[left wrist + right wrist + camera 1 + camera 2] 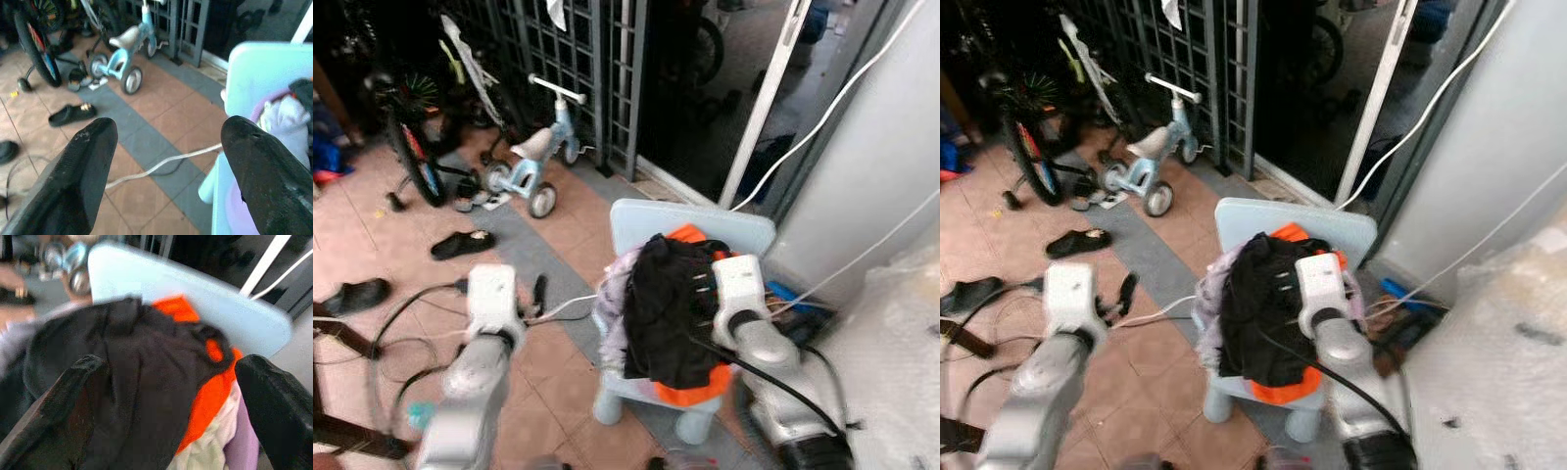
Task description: Clothes washing
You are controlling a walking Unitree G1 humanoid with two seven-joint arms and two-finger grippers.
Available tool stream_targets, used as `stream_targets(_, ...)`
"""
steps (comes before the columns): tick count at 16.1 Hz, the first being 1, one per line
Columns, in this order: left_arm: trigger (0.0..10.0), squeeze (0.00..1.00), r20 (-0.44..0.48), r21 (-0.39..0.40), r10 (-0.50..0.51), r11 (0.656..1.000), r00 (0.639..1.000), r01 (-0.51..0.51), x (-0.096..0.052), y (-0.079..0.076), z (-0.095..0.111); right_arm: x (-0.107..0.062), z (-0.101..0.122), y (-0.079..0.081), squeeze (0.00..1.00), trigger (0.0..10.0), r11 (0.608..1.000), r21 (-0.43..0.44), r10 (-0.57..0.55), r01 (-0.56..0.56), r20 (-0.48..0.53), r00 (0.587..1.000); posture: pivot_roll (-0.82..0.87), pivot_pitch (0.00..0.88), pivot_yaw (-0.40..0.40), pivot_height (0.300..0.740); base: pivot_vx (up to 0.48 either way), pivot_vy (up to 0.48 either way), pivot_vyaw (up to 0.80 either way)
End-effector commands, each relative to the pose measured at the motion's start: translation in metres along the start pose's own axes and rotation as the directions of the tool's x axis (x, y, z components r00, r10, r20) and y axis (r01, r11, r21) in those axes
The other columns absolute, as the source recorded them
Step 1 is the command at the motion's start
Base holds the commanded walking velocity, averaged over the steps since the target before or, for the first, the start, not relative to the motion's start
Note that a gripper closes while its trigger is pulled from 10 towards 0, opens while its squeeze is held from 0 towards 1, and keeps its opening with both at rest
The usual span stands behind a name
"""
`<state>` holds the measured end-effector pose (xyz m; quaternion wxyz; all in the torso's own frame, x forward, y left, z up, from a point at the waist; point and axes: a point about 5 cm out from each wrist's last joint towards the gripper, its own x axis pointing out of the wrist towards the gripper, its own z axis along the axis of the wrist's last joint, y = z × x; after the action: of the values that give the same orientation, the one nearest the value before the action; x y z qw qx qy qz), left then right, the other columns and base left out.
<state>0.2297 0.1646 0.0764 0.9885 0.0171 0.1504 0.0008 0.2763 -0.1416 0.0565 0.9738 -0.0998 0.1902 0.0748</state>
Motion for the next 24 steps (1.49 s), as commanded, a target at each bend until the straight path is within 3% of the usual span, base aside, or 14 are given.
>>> stream_targets(1,10.0,0.0,0.0,0.007,-0.005,1.0,1.0,0.005,-0.005,0.0,0.003,0.004,-0.001,0.0,0.0,10.0,1.0,0.001,0.016,-0.016,-0.029,0.999,0.04,0.046,-0.068,0.74,0.0,0.0,0.0)
stream_targets(4,10.0,0.0,-0.001,0.042,0.018,0.999,1.0,-0.018,-0.026,0.004,0.004,0.023,0.004,0.01,0.0,10.0,0.996,-0.001,0.09,-0.09,-0.053,0.995,0.09,0.113,-0.108,0.74,0.0,0.0,0.0)
stream_targets(6,10.0,0.0,-0.017,0.037,0.042,0.998,0.999,-0.041,-0.035,0.007,0.003,0.037,0.01,0.025,0.0,10.0,0.989,-0.016,0.146,-0.147,-0.06,0.987,0.1,0.136,-0.122,0.74,0.0,0.0,0.0)
stream_targets(9,10.0,0.0,-0.029,0.038,0.053,0.998,0.998,-0.052,-0.042,0.007,0.004,0.051,0.011,0.052,0.0,10.0,0.979,0.046,0.204,-0.2,-0.108,0.973,0.12,0.152,-0.131,0.74,0.0,0.0,0.0)
stream_targets(10,10.0,0.0,-0.033,0.038,0.054,0.998,0.998,-0.053,-0.043,0.006,0.004,0.053,0.01,0.063,0.0,9.1,0.973,0.068,0.228,-0.221,-0.124,0.966,0.12,0.156,-0.132,0.74,0.0,0.0,0.0)
stream_targets(11,10.0,0.0,-0.036,0.038,0.055,0.998,0.998,-0.054,-0.044,0.006,0.004,0.053,0.008,0.072,0.0,4.9,0.97,0.066,0.242,-0.235,-0.138,0.96,0.13,0.158,-0.135,0.74,0.0,0.0,0.0)
stream_targets(12,10.0,0.0,-0.041,0.042,0.06,0.997,0.997,-0.058,-0.046,0.007,0.004,0.053,0.004,0.082,0.0,0.0,0.974,0.07,0.226,-0.217,-0.176,0.958,0.14,0.161,-0.14,0.74,0.0,0.0,0.0)
stream_targets(14,10.0,0.0,-0.049,0.042,0.079,0.996,0.996,-0.077,-0.049,0.01,0.004,0.054,0.009,0.091,0.0,0.0,0.974,0.062,0.226,-0.219,-0.171,0.959,0.14,0.159,-0.14,0.74,0.0,0.0,0.0)
stream_targets(17,10.0,0.0,-0.058,0.046,0.082,0.996,0.995,-0.079,-0.049,0.009,0.002,0.054,0.003,0.089,0.0,0.0,0.976,0.088,0.215,-0.201,-0.21,0.954,0.13,0.149,-0.139,0.74,0.0,0.0,0.0)
stream_targets(19,10.0,0.0,-0.053,0.044,0.081,0.996,0.995,-0.079,-0.045,0.009,0.004,0.054,-0.011,0.069,0.0,0.0,0.988,0.068,0.152,-0.139,-0.252,0.956,0.13,0.142,-0.137,0.74,0.0,0.0,0.0)
stream_targets(21,10.0,0.0,-0.052,0.046,0.082,0.996,0.995,-0.08,-0.045,0.01,0.004,0.051,-0.027,0.054,0.0,0.0,0.995,-0.013,0.093,-0.103,-0.325,0.941,0.12,0.141,-0.134,0.74,0.0,0.0,0.0)
stream_targets(24,10.0,0.0,-0.05,0.048,0.082,0.996,0.995,-0.08,-0.044,0.01,0.004,0.049,-0.035,0.049,0.0,0.0,0.996,-0.003,0.083,-0.089,-0.35,0.933,0.12,0.141,-0.132,0.74,0.0,0.0,0.0)
